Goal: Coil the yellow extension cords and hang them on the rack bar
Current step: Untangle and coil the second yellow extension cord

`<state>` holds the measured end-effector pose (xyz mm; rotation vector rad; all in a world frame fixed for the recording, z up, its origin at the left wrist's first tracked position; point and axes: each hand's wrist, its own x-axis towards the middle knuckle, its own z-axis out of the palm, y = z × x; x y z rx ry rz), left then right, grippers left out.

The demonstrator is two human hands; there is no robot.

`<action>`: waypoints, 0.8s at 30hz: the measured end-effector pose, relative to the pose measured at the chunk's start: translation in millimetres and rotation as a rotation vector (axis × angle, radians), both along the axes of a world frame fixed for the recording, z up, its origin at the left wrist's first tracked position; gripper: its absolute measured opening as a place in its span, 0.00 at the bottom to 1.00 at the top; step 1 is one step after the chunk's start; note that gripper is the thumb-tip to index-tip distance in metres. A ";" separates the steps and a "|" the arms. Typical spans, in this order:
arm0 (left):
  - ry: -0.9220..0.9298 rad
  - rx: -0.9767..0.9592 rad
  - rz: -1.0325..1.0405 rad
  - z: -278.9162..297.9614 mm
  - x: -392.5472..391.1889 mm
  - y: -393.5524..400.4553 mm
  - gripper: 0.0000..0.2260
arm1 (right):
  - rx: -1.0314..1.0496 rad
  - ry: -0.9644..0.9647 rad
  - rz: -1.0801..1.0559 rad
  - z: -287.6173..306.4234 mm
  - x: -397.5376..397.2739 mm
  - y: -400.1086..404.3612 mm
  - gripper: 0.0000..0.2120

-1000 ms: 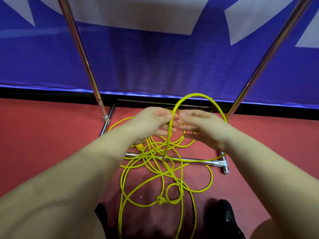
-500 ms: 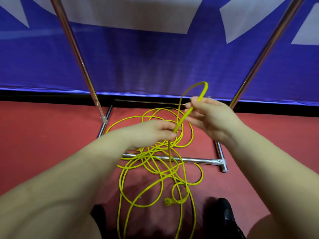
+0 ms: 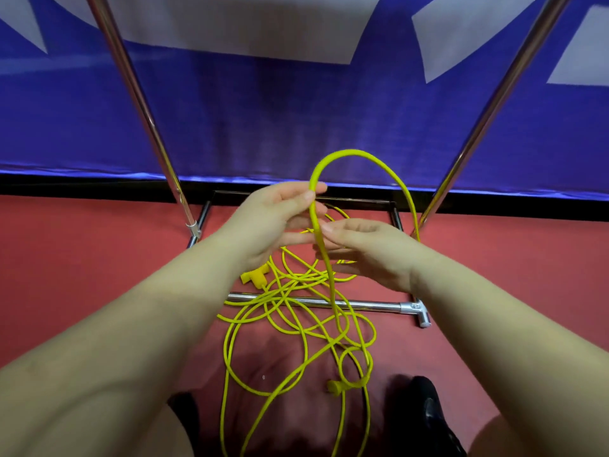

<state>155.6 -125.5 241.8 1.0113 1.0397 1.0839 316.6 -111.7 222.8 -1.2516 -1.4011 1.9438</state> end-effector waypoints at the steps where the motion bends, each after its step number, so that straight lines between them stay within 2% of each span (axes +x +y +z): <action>1: -0.058 -0.004 0.041 3.2 -2.8 1.3 0.08 | 0.009 0.007 0.027 0.4 0.2 -1.3 0.11; 3: -0.149 -0.010 0.100 8.4 -8.4 3.9 0.08 | 0.036 -0.002 0.088 -0.9 -0.6 -4.8 0.04; 6: -0.259 -0.011 0.144 11.9 -15.2 6.3 0.09 | 0.099 -0.024 0.100 1.1 -4.8 -7.3 0.07; 8: -0.257 -0.019 0.120 10.1 -17.4 7.0 0.09 | 0.136 0.008 0.051 9.4 -6.5 -5.9 0.06; 11: -0.038 -0.078 -0.031 0.8 -10.8 0.9 0.10 | 0.076 0.191 -0.150 22.2 -3.5 3.6 0.06; 15: 0.334 -0.122 -0.355 -15.8 8.8 -14.8 0.06 | -0.042 0.385 -0.446 28.5 4.5 15.2 0.04; 18: 0.382 -0.034 -0.330 -17.9 14.4 -15.2 0.07 | -0.079 0.464 -0.524 29.0 8.0 18.3 0.03; 21: 0.261 0.007 -0.134 -9.7 9.2 -9.1 0.08 | -0.060 0.353 -0.413 27.2 5.7 18.1 0.09; 24: 0.011 -0.015 0.079 -0.5 -4.1 0.3 0.08 | 0.028 0.042 -0.169 15.8 0.7 11.1 0.12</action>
